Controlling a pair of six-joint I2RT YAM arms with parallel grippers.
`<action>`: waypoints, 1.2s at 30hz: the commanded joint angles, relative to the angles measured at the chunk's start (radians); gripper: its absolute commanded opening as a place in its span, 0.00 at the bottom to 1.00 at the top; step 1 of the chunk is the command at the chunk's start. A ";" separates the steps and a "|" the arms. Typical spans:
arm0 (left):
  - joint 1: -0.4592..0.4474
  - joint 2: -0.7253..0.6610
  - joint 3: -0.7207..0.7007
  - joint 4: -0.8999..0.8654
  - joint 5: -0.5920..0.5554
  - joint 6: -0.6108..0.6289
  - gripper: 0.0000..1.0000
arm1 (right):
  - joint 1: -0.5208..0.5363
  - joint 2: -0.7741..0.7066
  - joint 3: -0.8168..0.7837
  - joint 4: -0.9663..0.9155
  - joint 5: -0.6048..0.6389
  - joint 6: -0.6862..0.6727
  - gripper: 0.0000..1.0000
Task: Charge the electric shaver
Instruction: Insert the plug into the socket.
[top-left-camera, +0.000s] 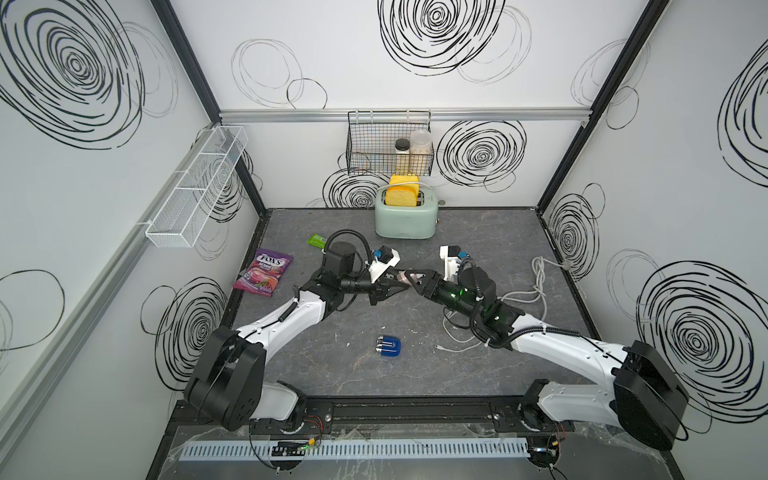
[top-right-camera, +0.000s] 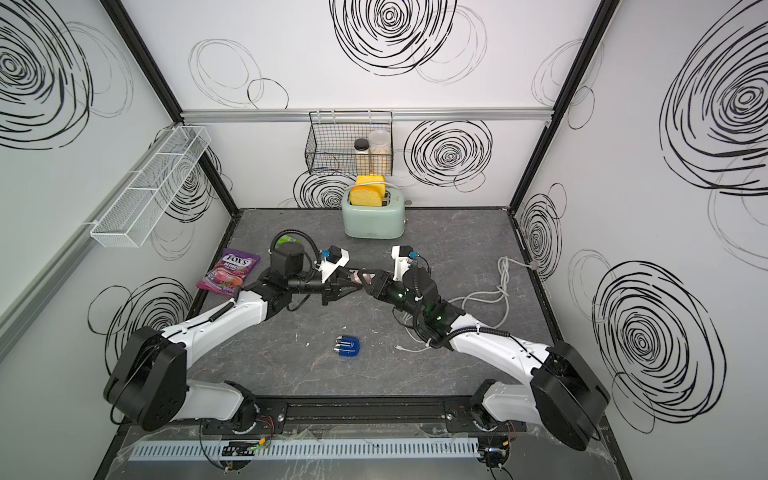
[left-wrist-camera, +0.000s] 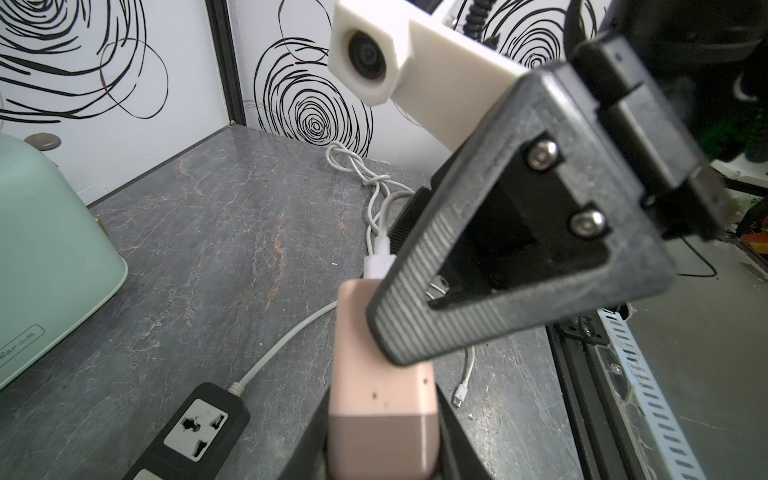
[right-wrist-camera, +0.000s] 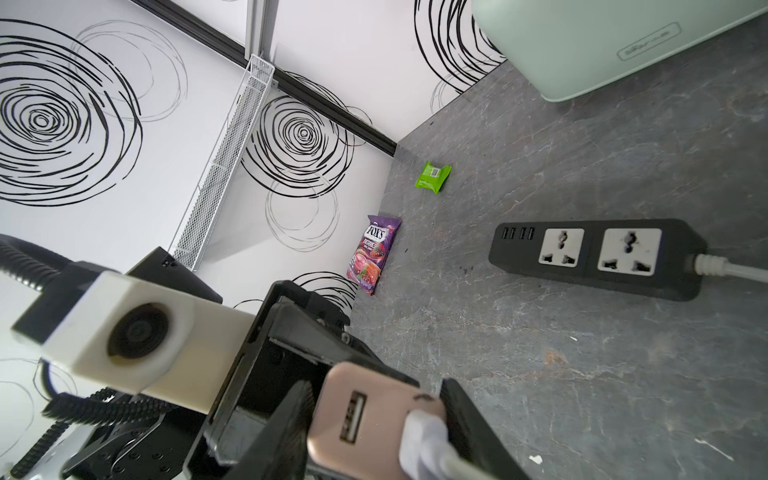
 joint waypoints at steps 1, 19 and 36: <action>-0.005 -0.021 -0.005 0.060 0.047 -0.016 0.00 | 0.000 0.023 0.014 0.064 -0.021 0.040 0.43; 0.008 -0.027 -0.020 0.081 0.075 -0.029 0.00 | -0.016 0.041 -0.007 0.103 -0.051 0.083 0.58; 0.049 -0.111 -0.086 0.106 -0.020 -0.083 0.97 | -0.029 0.048 -0.011 0.036 0.042 0.020 0.00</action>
